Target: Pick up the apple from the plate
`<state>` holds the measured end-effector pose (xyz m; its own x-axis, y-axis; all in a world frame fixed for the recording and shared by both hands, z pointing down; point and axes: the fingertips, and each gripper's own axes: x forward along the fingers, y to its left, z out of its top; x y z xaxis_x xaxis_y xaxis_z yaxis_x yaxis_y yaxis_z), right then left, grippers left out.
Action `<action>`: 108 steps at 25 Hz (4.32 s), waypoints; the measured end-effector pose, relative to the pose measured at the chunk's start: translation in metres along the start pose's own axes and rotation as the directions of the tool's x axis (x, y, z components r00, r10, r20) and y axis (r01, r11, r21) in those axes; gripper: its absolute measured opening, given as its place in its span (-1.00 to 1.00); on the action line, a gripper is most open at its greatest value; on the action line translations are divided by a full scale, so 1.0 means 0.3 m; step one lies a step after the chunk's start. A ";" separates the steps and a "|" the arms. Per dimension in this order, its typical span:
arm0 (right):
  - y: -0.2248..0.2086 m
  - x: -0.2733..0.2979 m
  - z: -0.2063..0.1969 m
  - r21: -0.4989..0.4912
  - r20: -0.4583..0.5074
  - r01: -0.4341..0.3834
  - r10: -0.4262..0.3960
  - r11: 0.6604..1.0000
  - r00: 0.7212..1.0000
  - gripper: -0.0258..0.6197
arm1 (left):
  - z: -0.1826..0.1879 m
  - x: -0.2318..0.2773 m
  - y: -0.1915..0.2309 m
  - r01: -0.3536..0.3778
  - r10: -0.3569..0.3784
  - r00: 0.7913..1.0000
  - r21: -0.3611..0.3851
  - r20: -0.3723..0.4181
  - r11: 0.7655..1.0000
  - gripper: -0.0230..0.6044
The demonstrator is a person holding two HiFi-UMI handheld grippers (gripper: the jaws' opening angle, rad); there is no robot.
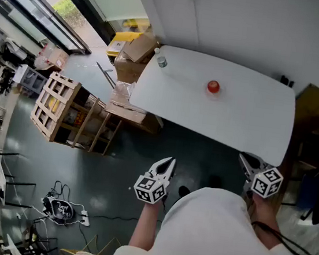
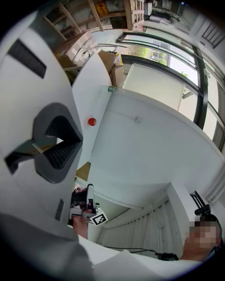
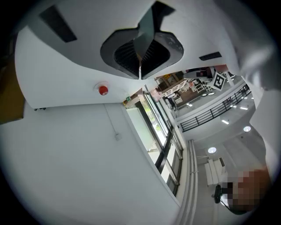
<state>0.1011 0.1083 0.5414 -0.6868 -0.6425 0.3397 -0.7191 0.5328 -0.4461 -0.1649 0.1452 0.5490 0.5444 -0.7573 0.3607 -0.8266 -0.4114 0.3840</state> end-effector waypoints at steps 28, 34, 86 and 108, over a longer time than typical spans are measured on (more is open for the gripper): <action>-0.134 -0.005 0.053 0.001 -0.056 -0.107 0.107 0.994 0.993 -0.78 | -0.048 0.084 -0.093 -0.081 0.082 0.997 -0.074 0.015 0.994 -0.92; -0.193 -0.008 0.044 -0.020 -0.095 -0.142 0.140 0.990 0.986 -0.78 | -0.062 0.118 -0.118 -0.112 0.117 0.993 -0.106 0.035 0.988 -0.92; -0.151 0.436 0.175 0.210 0.068 0.282 -0.302 0.936 0.951 -0.78 | 0.321 0.686 0.422 0.390 -0.369 0.904 0.061 -0.213 0.919 -0.92; -0.401 0.462 0.237 0.232 0.018 0.212 -0.222 0.949 0.975 -0.78 | 0.333 1.071 0.346 0.324 -0.289 0.921 0.104 -0.260 0.940 -0.89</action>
<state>0.1000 -0.0840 0.5834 -0.5075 -0.7550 0.4151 -0.8039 0.2417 -0.5434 -0.0900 -0.1915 0.6199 0.7773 -0.4470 0.4428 -0.6158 -0.6848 0.3896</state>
